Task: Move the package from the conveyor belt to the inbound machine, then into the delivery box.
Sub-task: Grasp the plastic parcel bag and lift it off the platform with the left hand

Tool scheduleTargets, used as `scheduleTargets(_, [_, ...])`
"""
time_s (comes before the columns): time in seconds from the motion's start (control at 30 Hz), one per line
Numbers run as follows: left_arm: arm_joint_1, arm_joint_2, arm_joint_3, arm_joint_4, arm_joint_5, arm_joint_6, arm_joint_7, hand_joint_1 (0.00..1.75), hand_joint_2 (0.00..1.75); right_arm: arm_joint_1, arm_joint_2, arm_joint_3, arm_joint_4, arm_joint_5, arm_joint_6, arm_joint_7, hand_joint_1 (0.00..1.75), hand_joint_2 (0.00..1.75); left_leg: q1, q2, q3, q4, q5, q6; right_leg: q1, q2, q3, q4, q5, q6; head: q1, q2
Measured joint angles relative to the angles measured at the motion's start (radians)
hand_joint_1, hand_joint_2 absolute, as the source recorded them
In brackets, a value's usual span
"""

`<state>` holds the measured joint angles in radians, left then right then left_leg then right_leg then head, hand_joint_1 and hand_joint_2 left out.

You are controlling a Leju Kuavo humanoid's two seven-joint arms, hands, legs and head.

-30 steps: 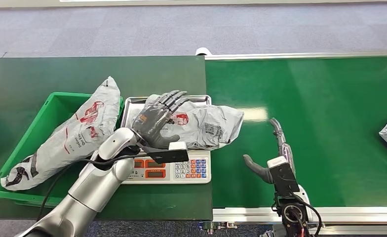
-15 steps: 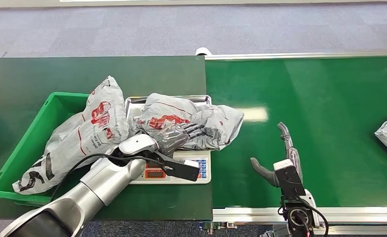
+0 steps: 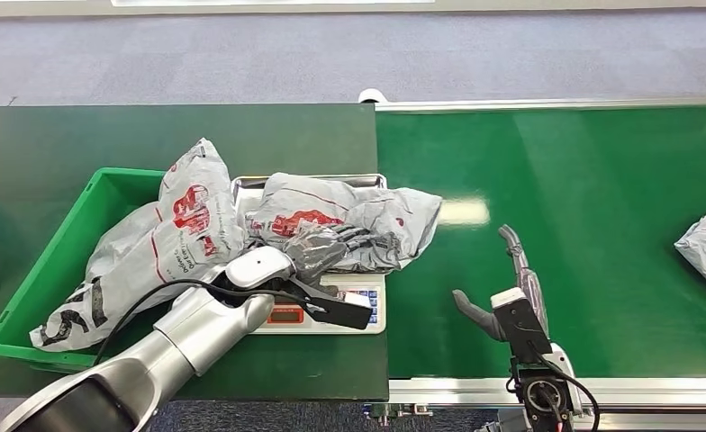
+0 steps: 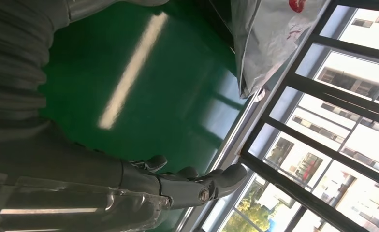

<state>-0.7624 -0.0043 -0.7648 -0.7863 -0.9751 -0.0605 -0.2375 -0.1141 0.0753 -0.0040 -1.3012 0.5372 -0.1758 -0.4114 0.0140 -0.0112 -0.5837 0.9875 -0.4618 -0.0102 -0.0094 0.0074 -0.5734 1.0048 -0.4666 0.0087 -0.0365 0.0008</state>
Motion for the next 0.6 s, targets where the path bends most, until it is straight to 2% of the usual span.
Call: scheduleTargets(0.6, [-0.003,0.007,-0.017,0.006,-0.003,0.007,-0.025,1.75,1.75,-0.024,0.002,0.000,0.006,0.011,0.019,0.010,0.00,1.75,0.000,0.000,0.001,0.000,0.001,0.000,0.000,0.000,0.000,0.000,0.002,0.000,0.000,0.000])
